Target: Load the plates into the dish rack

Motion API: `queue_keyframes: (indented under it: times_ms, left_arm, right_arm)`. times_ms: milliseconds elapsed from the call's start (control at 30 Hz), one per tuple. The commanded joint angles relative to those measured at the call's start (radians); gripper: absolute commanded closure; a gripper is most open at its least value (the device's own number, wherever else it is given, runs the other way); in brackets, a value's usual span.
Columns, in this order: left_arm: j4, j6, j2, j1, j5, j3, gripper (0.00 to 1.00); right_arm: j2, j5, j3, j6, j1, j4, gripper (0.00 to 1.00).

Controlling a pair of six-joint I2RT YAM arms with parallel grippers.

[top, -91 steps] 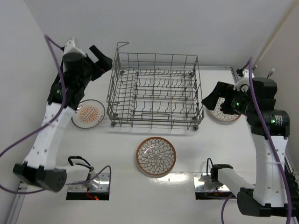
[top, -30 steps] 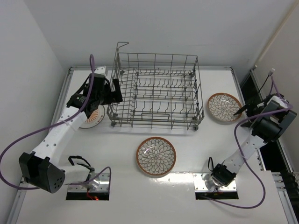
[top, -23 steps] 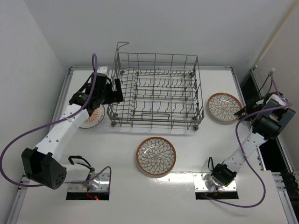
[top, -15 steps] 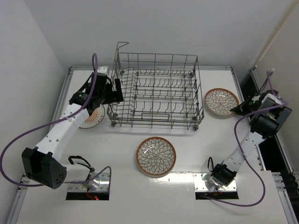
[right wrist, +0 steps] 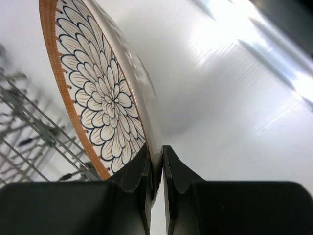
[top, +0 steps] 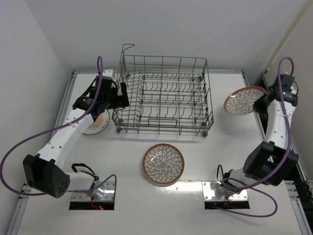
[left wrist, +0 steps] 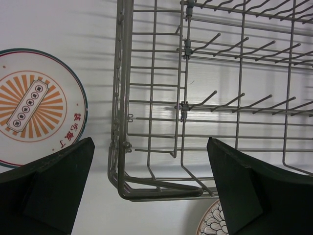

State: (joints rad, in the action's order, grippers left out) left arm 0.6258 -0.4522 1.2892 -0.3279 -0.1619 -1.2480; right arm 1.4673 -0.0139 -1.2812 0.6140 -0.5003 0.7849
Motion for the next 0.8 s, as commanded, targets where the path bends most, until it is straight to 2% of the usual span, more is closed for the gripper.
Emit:
queue_keyframes:
  times_ms: [0,167,333,567,767]
  left_arm:
    - [-0.044,0.017,0.001,-0.008,0.01,-0.039,0.0]
    - [-0.054,0.007,-0.008,-0.008,0.01,-0.028,0.0]
    - [-0.064,0.007,-0.028,-0.008,-0.001,-0.01,0.0]
    - [-0.074,-0.002,-0.056,-0.008,-0.01,0.012,0.0]
    - [-0.074,-0.002,-0.076,-0.008,-0.04,0.03,0.0]
  right_arm:
    - [-0.064,-0.178,-0.183,0.066,0.04,0.023,1.0]
    - [-0.044,-0.213,-0.372,0.01,0.13,0.109,1.0]
    - [0.007,-0.241,-0.506,-0.02,0.299,0.123,1.0]
    - [0.206,-0.4,-0.746,-0.043,0.548,0.229,1.0]
    - [0.307,-0.518,-0.78,-0.066,0.669,0.275,1.0]
